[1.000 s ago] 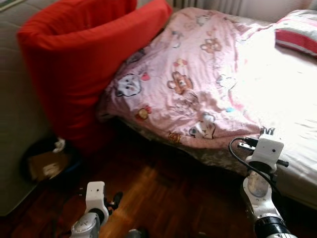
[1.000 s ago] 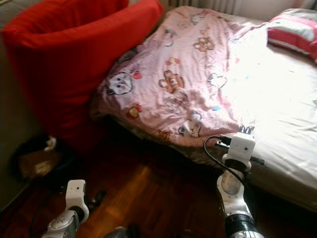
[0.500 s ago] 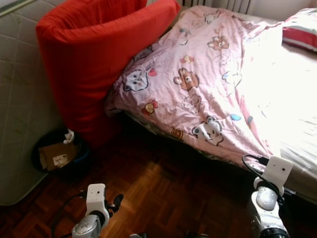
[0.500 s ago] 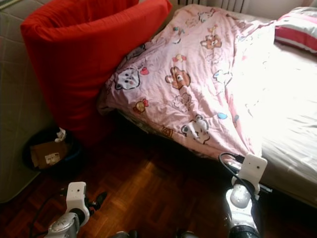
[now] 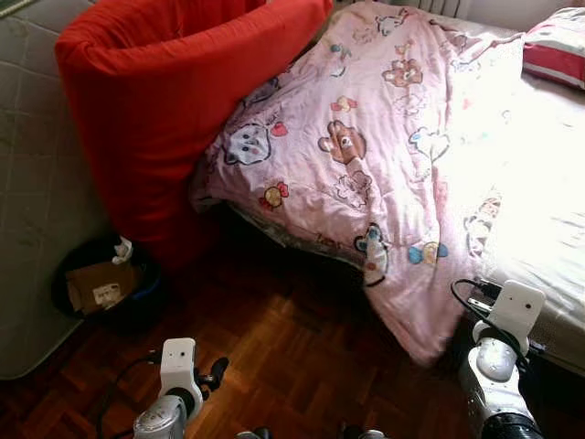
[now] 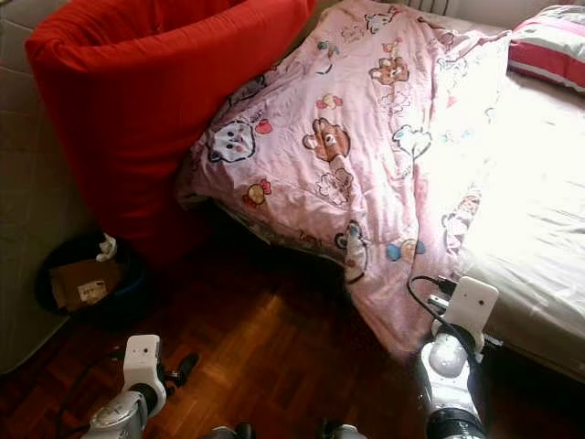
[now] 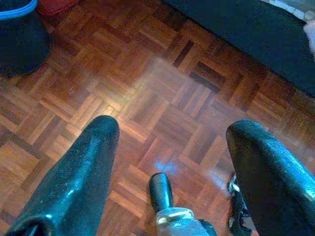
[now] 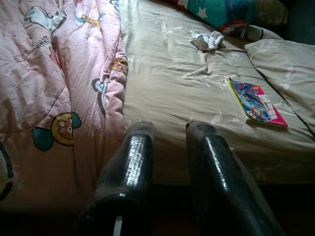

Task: Clean up the room

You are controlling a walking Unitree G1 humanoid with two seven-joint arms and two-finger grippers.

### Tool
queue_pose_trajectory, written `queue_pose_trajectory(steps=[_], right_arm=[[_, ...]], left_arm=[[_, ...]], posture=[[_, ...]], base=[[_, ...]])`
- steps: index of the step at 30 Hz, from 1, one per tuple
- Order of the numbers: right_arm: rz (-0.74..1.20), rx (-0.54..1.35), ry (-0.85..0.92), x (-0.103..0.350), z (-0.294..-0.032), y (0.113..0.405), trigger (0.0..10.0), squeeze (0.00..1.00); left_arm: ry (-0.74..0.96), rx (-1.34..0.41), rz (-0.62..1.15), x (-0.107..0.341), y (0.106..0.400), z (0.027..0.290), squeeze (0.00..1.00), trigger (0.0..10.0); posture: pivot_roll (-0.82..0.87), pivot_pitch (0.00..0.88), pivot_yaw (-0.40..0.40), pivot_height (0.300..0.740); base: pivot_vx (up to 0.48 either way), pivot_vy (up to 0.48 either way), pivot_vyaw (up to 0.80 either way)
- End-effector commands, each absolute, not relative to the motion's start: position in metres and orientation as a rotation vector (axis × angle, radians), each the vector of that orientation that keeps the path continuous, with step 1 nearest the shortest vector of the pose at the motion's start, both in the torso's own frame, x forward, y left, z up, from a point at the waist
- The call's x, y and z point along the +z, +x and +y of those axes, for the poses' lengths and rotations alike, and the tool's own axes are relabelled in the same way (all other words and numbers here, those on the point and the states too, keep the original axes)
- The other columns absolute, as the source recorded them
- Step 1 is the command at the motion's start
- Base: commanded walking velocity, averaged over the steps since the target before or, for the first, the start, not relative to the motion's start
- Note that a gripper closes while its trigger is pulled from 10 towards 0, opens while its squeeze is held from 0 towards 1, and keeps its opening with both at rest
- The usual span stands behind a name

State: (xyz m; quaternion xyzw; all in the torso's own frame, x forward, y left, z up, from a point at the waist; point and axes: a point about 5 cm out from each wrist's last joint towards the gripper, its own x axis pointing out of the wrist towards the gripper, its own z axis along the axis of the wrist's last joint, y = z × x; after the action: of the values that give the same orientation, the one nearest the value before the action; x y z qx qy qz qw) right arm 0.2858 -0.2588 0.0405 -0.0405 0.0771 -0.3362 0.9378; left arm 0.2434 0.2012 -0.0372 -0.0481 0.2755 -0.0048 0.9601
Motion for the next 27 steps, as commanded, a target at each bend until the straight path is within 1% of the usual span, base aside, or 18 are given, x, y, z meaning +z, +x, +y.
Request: queue_pose_trajectory(steps=[1, 2, 3, 5, 7, 8, 9, 10, 13, 14, 19, 25, 27], right_arm=[[0.177, -0.685, -0.085, 0.036, -0.259, 0.283, 10.0, 1.0], [0.229, -0.619, -0.059, 0.028, -0.253, 0.284, 10.0, 0.92], [0.292, -0.533, -0.036, 0.019, -0.244, 0.283, 10.0, 0.0], [0.381, -0.412, -0.019, 0.006, -0.23, 0.281, 10.0, 0.0], [0.451, -0.302, -0.039, -0.006, -0.217, 0.276, 10.0, 0.0], [0.499, -0.243, -0.051, -0.015, -0.21, 0.27, 10.0, 0.0], [0.609, -0.144, -0.049, -0.036, -0.196, 0.252, 10.0, 0.0], [0.635, -0.121, -0.046, -0.04, -0.193, 0.247, 10.0, 0.0], [0.766, -0.088, -0.065, -0.059, -0.189, 0.224, 10.0, 0.0], [0.828, -0.061, -0.062, -0.069, -0.186, 0.209, 10.0, 0.0], [0.936, -0.037, -0.1, -0.082, -0.189, 0.186, 10.0, 0.0], [0.951, -0.02, -0.11, -0.085, -0.194, 0.178, 10.0, 0.0], [0.95, -0.026, -0.123, -0.085, -0.197, 0.176, 10.0, 0.0]], left_arm=[[-0.095, 0.0, 0.611, -0.045, 0.233, 0.204, 0.0, 10.0], [-0.094, 0.0, 0.614, -0.045, 0.233, 0.204, 0.0, 10.0], [-0.094, -0.001, 0.616, -0.046, 0.233, 0.204, 0.0, 10.0], [-0.094, -0.002, 0.62, -0.046, 0.232, 0.204, 0.0, 10.0], [-0.093, -0.002, 0.624, -0.046, 0.232, 0.204, 0.0, 10.0], [-0.094, -0.002, 0.627, -0.047, 0.231, 0.204, 0.0, 10.0], [-0.094, 0.001, 0.639, -0.048, 0.23, 0.203, 0.0, 10.0], [-0.094, 0.002, 0.642, -0.049, 0.23, 0.202, 0.0, 10.0], [-0.093, 0.006, 0.667, -0.051, 0.228, 0.201, 0.0, 10.0], [-0.09, 0.009, 0.688, -0.053, 0.226, 0.201, 0.0, 10.0], [-0.065, 0.034, 0.748, -0.059, 0.218, 0.203, 0.0, 10.0], [-0.088, 0.083, 0.801, -0.067, 0.206, 0.205, 0.0, 10.0], [-0.084, 0.084, 0.815, -0.069, 0.202, 0.206, 0.0, 10.0]], posture=[[-0.01, 0.172, 0.043, 0.74], [-0.01, 0.17, 0.043, 0.74], [-0.02, 0.169, 0.043, 0.74], [-0.02, 0.166, 0.042, 0.74], [-0.02, 0.166, 0.042, 0.74], [-0.03, 0.162, 0.04, 0.74], [-0.02, 0.157, 0.037, 0.74], [-0.02, 0.157, 0.037, 0.74], [-0.02, 0.15, 0.036, 0.74], [-0.02, 0.143, 0.036, 0.74], [-0.02, 0.13, 0.032, 0.74], [-0.03, 0.126, 0.028, 0.74], [-0.03, 0.127, 0.027, 0.74]], base=[[0.0, 0.0, 0.0], [0.0, 0.0, 0.0], [0.0, 0.0, 0.0], [0.0, 0.0, 0.0], [0.0, 0.0, 0.0], [0.0, 0.0, 0.0], [0.0, 0.0, 0.0], [0.0, 0.0, 0.0], [0.0, 0.0, 0.0], [0.0, 0.0, 0.0], [0.0, 0.0, 0.0], [0.0, 0.0, 0.0], [0.0, 0.0, 0.56]])
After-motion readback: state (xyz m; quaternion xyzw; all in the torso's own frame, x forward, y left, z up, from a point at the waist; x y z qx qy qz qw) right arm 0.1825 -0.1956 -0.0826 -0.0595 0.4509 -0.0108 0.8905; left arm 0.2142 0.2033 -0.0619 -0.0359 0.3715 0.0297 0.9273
